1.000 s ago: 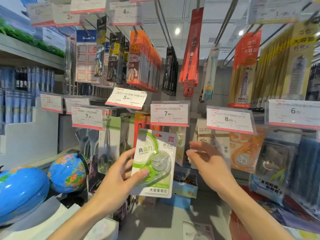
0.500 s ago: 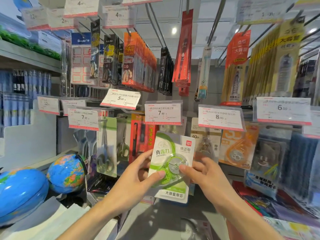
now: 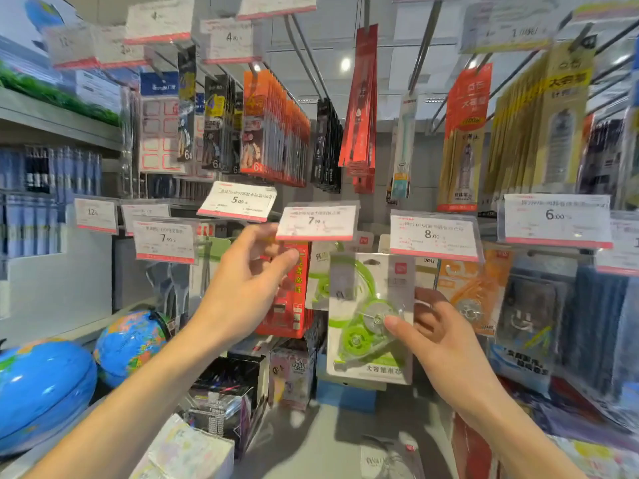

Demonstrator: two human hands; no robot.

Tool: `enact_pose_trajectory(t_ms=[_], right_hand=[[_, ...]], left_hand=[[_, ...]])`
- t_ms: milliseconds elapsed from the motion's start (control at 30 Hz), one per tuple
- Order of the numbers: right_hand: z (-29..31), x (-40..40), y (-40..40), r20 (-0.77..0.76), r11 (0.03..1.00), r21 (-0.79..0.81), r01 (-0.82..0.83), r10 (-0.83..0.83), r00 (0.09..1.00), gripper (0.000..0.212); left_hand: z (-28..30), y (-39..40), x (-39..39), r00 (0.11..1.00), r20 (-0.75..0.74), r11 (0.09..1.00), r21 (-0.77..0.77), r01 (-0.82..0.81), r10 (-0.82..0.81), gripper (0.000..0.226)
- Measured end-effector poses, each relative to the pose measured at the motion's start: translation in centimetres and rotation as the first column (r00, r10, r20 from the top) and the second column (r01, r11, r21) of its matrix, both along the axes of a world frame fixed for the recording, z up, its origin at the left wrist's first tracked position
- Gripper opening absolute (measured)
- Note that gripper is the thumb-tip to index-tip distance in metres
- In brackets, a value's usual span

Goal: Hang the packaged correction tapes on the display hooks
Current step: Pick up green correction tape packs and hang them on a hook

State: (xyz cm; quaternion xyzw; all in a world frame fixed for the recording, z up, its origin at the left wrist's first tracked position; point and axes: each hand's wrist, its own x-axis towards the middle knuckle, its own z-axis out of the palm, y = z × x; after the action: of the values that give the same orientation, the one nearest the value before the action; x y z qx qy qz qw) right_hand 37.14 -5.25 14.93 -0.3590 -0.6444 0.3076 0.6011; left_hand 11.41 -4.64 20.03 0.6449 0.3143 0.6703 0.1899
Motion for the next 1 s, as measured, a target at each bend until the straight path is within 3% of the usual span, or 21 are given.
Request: enact_pose_trajectory(t_ms=[233, 533, 667, 767, 1000], right_hand=[[1.6, -2.8, 1.8, 0.084, 0.998, 0.062, 0.021, -0.026, 0.996, 0.025], [2.8, -4.8, 2.2, 0.039, 0.996, 0.087, 0.011, -0.015, 0.999, 0.046], [2.6, -5.0, 3.1, -0.001, 0.992, 0.127, 0.023, -0.023, 1.000, 0.026], [2.3, -5.3, 4.1, -0.001, 0.988, 0.148, 0.041, -0.041, 0.999, 0.041], [2.4, -5.6, 4.2, -0.009, 0.992, 0.118, 0.042, -0.041, 0.999, 0.035]], left_hand=[[0.9, -0.5, -0.4, 0.999, 0.016, 0.999, 0.027, 0.039, -0.040, 0.026], [0.4, -1.1, -0.4, 0.999, -0.009, 0.999, 0.004, 0.034, -0.034, 0.037], [0.2, -1.0, -0.3, 0.999, -0.002, 0.999, 0.000, 0.036, -0.036, 0.043], [0.0, -1.2, -0.2, 0.999, 0.008, 0.999, -0.002, 0.040, -0.040, 0.046], [-0.4, -1.4, 0.4, 0.998, 0.013, 0.998, 0.023, 0.054, -0.054, 0.042]])
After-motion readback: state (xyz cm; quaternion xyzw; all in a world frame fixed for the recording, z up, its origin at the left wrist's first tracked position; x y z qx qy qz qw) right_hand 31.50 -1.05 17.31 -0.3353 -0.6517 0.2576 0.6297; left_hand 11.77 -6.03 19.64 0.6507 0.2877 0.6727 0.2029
